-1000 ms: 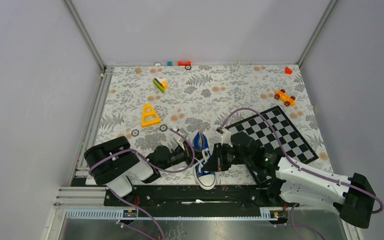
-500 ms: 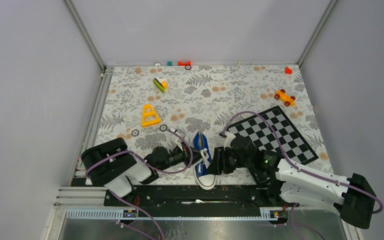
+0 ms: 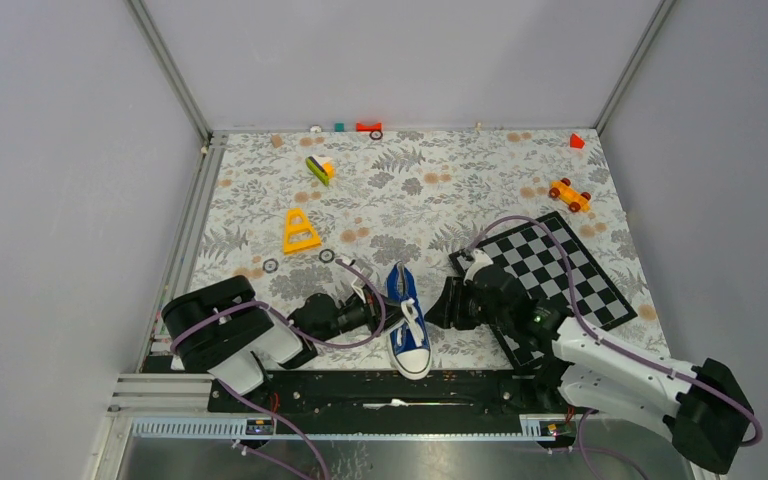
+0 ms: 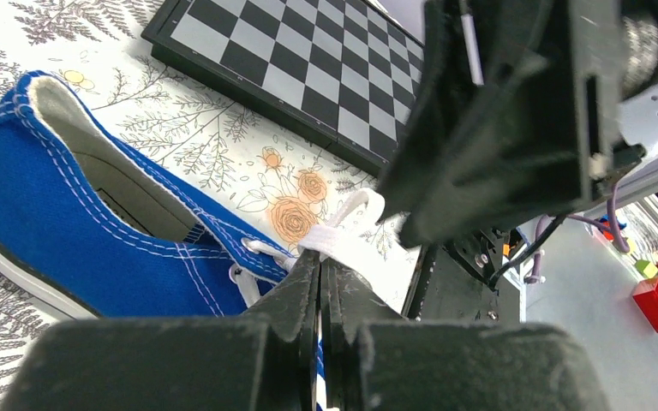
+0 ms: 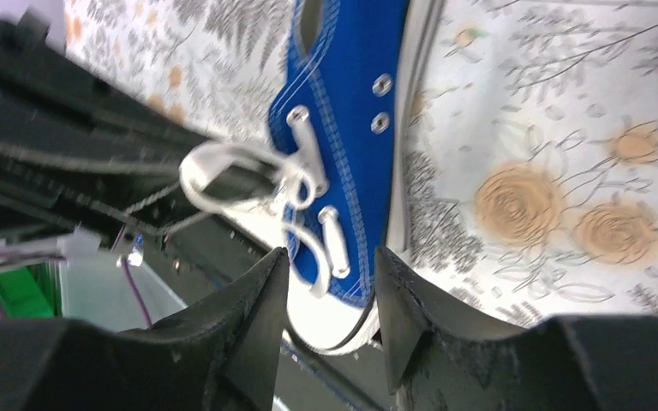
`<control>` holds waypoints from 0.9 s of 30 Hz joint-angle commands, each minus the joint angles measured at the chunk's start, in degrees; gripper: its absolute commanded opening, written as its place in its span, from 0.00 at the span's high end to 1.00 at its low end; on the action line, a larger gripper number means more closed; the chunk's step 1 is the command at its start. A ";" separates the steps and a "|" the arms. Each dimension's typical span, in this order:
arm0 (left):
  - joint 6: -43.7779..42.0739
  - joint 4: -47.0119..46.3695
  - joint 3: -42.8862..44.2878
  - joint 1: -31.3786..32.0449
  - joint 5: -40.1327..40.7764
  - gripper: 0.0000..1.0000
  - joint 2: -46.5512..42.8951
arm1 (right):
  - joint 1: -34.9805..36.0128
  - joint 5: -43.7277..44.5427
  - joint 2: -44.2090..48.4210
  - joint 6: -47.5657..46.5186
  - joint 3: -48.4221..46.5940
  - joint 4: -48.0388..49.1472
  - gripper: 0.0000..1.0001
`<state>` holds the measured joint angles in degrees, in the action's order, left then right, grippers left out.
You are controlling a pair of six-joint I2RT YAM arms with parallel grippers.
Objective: Tie the shoes
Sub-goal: Wrap the shoelace around the shoelace.
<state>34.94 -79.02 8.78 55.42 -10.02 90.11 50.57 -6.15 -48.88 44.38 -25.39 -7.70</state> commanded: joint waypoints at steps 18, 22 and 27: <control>-1.28 -4.47 0.00 0.16 -4.89 1.00 -0.92 | -6.14 -10.53 -17.68 -4.46 -4.21 15.24 0.53; -1.23 -4.47 0.10 0.17 -5.05 1.00 -1.19 | -6.14 -10.21 -19.74 -4.84 -4.50 16.45 0.53; -1.26 -4.47 -0.06 0.15 -4.66 1.00 -1.54 | -6.12 -10.17 -19.68 -5.34 -4.74 17.01 0.68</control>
<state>34.11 -79.07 8.10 55.42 -12.78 90.11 44.82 -15.99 -69.01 40.38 -27.68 6.13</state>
